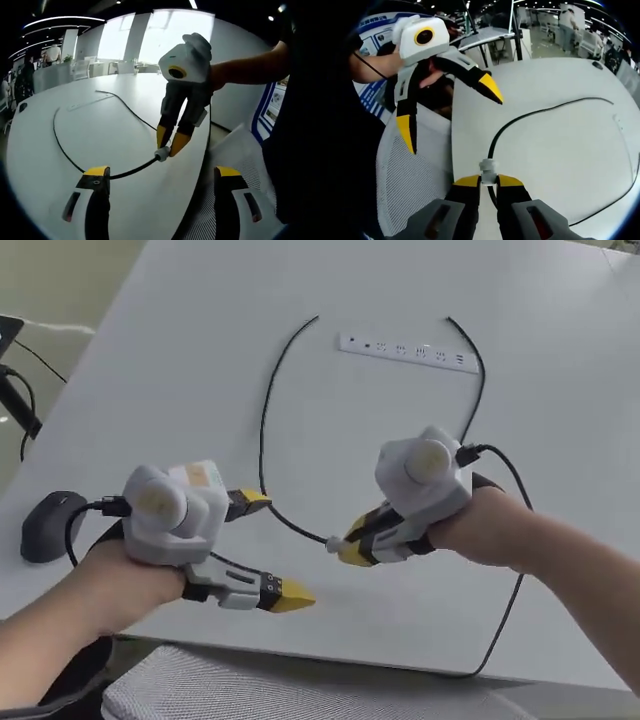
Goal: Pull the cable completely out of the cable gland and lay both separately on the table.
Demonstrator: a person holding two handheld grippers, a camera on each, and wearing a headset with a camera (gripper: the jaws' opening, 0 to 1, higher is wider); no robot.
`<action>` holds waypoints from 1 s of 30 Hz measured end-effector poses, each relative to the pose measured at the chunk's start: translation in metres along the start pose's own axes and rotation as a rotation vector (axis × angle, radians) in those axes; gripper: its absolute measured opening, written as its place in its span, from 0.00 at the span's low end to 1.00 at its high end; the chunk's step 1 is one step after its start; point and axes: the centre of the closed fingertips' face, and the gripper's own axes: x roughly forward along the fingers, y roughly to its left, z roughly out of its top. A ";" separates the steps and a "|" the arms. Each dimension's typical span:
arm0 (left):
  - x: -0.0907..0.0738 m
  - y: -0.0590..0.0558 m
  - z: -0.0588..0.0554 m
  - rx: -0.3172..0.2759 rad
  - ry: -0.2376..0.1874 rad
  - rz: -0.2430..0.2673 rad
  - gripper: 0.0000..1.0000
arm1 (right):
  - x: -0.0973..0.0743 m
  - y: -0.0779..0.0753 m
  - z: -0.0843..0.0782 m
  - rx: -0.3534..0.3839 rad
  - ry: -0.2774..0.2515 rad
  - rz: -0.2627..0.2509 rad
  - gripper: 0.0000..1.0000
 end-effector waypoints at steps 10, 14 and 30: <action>0.018 -0.009 0.013 0.012 -0.007 -0.070 0.81 | -0.025 0.008 0.006 -0.061 0.017 0.017 0.06; 0.024 -0.013 0.022 0.026 -0.016 -0.096 0.79 | -0.033 0.013 0.009 -0.102 0.022 0.020 0.06; 0.029 -0.017 0.033 -0.009 -0.046 -0.153 0.61 | -0.045 0.028 0.014 -0.222 0.029 0.013 0.06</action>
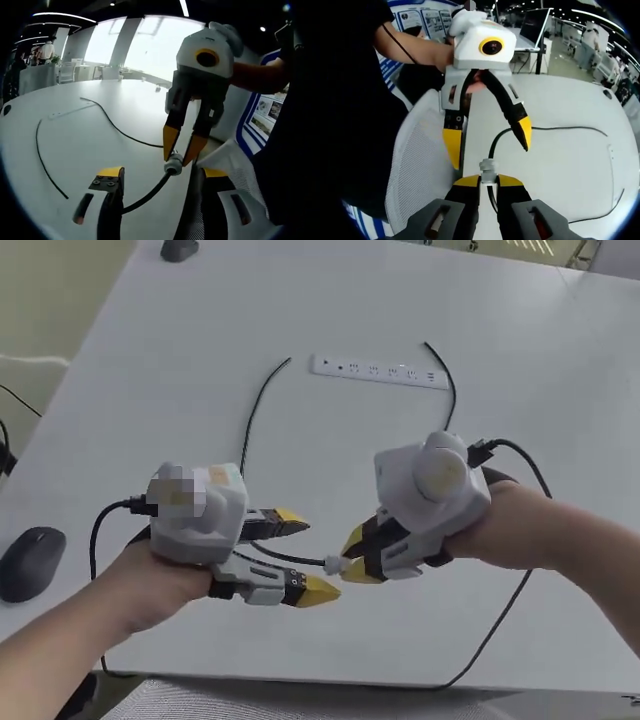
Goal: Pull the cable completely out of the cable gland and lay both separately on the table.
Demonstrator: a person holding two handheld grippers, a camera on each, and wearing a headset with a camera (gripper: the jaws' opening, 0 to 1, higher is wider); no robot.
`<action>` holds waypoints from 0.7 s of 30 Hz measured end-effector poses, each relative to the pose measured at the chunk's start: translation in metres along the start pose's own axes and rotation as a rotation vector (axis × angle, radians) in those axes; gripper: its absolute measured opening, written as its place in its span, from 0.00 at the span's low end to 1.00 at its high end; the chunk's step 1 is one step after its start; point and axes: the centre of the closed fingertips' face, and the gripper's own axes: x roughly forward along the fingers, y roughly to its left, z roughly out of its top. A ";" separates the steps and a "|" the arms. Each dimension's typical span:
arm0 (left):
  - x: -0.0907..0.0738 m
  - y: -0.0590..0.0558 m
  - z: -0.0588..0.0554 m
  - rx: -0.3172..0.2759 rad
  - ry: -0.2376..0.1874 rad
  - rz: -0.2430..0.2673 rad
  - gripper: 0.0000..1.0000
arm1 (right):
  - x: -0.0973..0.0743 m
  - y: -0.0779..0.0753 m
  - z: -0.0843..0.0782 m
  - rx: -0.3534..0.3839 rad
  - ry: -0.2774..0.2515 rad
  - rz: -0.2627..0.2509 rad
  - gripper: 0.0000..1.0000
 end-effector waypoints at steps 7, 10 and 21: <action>0.005 -0.007 -0.002 0.005 0.012 -0.038 0.50 | -0.001 0.001 -0.001 -0.012 0.003 0.001 0.06; 0.005 -0.010 -0.001 0.011 0.009 -0.054 0.43 | -0.002 0.000 -0.001 -0.014 0.002 0.004 0.06; 0.010 -0.018 0.002 0.013 -0.004 -0.092 0.30 | -0.004 -0.001 -0.001 -0.030 -0.012 0.003 0.06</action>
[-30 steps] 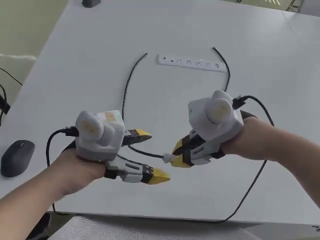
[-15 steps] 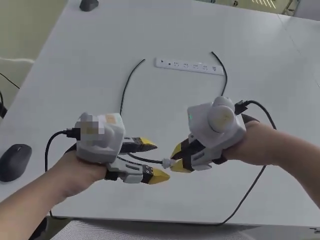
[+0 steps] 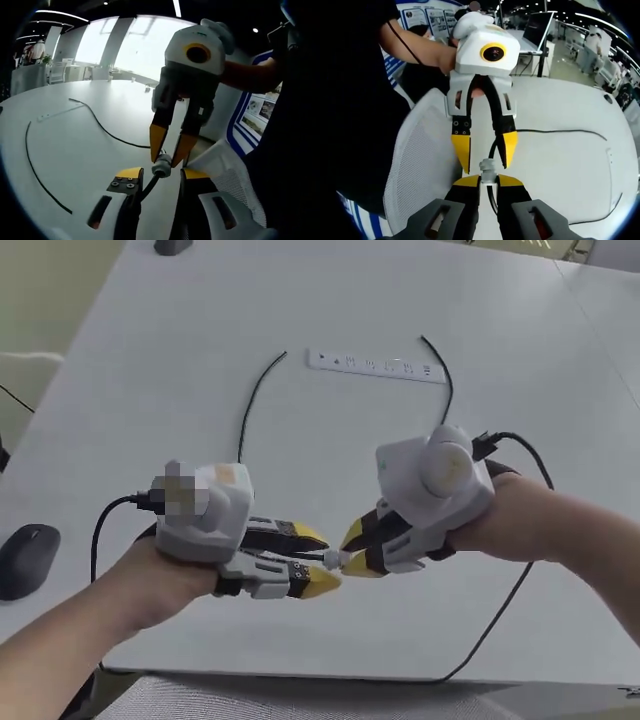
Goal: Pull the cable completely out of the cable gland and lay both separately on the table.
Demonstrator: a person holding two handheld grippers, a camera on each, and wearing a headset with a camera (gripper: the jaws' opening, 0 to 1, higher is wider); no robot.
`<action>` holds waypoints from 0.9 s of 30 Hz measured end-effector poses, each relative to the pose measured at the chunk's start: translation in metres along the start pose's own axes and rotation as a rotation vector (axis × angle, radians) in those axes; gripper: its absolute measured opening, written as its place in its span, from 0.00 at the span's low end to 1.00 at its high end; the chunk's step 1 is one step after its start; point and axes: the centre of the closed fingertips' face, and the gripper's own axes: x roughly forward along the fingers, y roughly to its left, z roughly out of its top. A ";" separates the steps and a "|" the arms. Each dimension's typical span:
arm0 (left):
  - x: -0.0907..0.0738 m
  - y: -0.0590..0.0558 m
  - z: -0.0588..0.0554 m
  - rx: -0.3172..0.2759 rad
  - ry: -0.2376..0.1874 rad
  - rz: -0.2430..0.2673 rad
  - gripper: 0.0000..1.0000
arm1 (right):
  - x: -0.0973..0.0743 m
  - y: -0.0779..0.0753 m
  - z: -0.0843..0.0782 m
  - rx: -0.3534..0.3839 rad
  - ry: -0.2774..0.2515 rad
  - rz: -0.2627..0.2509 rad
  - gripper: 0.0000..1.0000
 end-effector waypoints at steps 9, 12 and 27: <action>0.002 -0.003 0.000 -0.001 0.000 -0.020 0.16 | -0.002 0.001 -0.001 -0.005 -0.028 -0.007 0.06; 0.002 -0.003 0.000 -0.001 -0.004 -0.021 0.16 | -0.003 0.002 -0.002 -0.005 -0.039 -0.007 0.06; 0.002 -0.007 0.006 0.025 -0.033 -0.024 0.16 | -0.004 0.003 -0.003 -0.018 -0.064 -0.001 0.06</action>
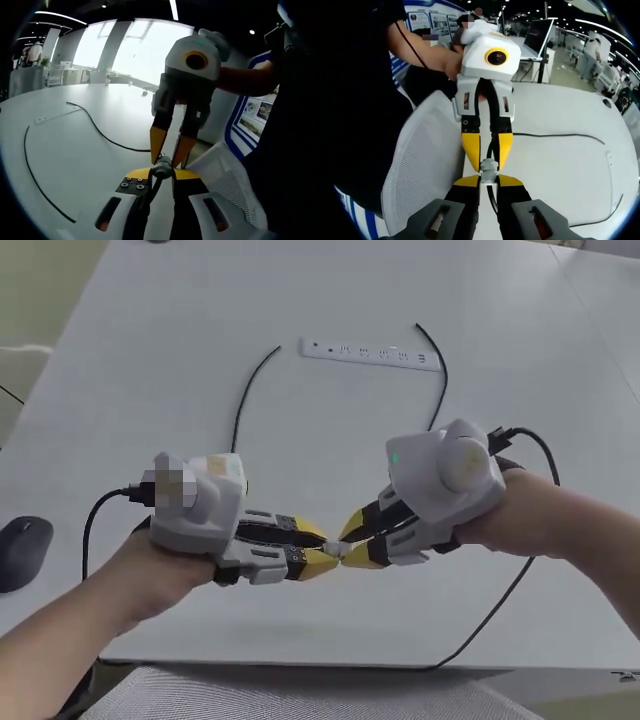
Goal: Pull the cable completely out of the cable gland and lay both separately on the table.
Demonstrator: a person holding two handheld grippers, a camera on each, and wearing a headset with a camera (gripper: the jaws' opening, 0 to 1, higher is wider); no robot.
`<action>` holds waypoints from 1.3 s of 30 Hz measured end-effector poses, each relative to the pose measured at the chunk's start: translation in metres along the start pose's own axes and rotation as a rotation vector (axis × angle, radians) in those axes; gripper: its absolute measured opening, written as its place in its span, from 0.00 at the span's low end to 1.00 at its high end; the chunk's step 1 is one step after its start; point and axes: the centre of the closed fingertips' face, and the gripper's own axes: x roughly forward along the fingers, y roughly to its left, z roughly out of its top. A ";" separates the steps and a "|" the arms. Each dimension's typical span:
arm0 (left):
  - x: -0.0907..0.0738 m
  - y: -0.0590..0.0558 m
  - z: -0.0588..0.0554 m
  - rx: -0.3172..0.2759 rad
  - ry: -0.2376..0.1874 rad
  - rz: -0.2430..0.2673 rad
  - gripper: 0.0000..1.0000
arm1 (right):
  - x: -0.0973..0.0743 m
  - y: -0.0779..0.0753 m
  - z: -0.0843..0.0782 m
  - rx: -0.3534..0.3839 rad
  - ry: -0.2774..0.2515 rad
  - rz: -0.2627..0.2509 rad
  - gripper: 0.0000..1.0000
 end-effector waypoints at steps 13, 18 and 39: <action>0.002 -0.001 -0.001 0.051 0.013 0.023 0.15 | 0.002 0.002 -0.003 -0.040 -0.010 -0.007 0.07; 0.000 0.003 0.005 -0.003 -0.009 0.024 0.15 | -0.005 -0.005 0.002 0.037 -0.082 -0.045 0.08; -0.005 0.004 0.025 0.110 -0.024 0.018 0.15 | -0.037 -0.018 0.016 0.540 -0.440 0.174 0.15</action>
